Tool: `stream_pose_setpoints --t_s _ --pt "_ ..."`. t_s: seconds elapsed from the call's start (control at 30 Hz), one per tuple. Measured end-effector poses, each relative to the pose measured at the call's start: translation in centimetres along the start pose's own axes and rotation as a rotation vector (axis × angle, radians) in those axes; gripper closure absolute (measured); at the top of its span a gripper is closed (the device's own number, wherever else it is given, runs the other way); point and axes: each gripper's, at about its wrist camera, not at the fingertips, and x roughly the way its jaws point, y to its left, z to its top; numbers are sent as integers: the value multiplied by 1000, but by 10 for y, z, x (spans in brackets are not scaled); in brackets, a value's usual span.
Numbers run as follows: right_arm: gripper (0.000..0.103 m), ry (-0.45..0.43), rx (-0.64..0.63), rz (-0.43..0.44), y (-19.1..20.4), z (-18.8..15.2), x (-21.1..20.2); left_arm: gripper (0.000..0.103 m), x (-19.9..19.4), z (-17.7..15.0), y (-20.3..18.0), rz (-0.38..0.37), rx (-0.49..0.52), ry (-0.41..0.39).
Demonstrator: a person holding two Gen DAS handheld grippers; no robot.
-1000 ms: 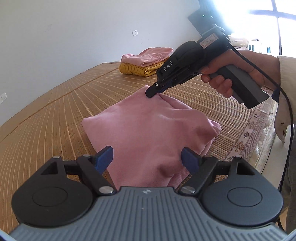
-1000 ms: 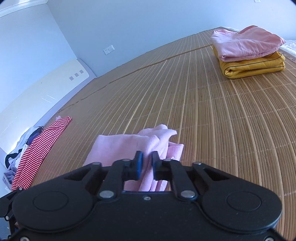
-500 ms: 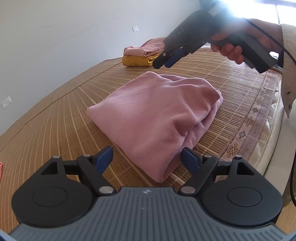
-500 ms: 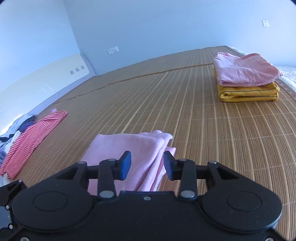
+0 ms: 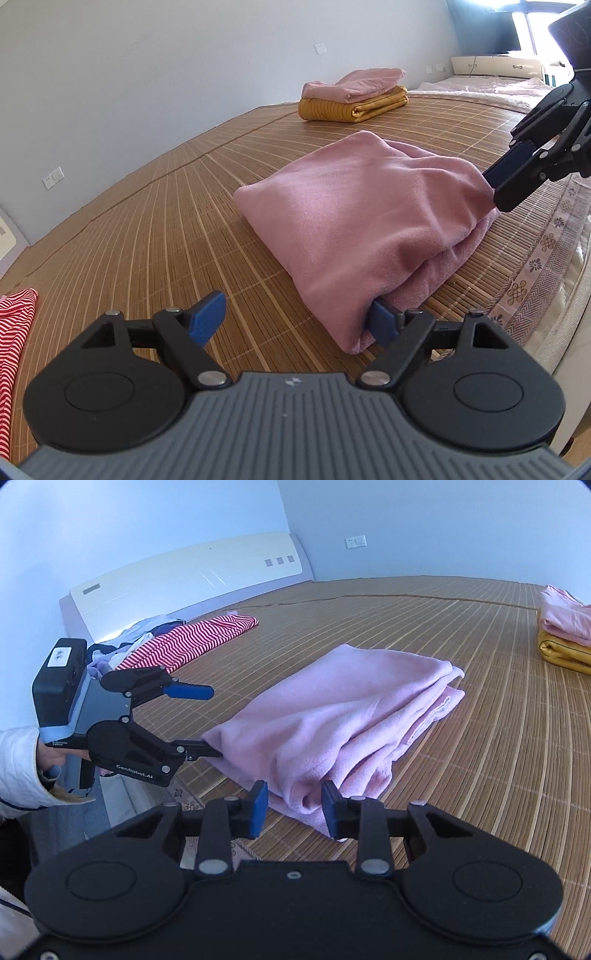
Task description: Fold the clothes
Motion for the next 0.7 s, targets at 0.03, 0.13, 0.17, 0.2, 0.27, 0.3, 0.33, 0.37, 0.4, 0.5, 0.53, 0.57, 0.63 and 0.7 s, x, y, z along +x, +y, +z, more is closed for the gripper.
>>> stream_pose_setpoints --t_s 0.03,0.13,0.17,0.2,0.27,0.3,0.33,0.37,0.4,0.5,0.53,0.57,0.63,0.7 --pt "69 4 -24 -13 6 1 0 19 2 0 -3 6 12 -1" --pt "69 -31 -76 -84 17 4 1 19 8 1 -9 17 39 -7" --pt "69 -37 -81 -94 19 5 2 19 8 2 -10 16 41 -12" --pt "69 -25 -87 -91 21 5 5 19 8 2 -11 15 42 -18" --pt "69 -1 -111 -103 24 5 13 19 8 3 -12 15 44 -24" --pt "70 6 -125 -116 25 5 16 18 9 3 -13 13 46 -30" --pt "83 1 -135 -138 26 4 16 18 10 3 -13 17 49 -33" --pt "95 -5 -144 -161 28 4 16 19 11 3 -14 21 53 -36" --pt "96 -13 -153 -183 29 4 15 19 12 2 -14 33 58 -34" --pt "96 -105 -139 -247 26 11 -12 16 14 -3 -9 55 59 -30" --pt "96 -89 -121 -227 22 12 -17 16 14 -5 -6 47 42 -33" --pt "96 -70 -106 -209 18 12 -21 15 14 -7 -3 37 21 -32" --pt "96 12 -115 -217 18 7 -7 15 15 -8 -1 24 -4 -30" --pt "96 97 -134 -218 19 1 8 15 14 -8 0 21 -6 -29"
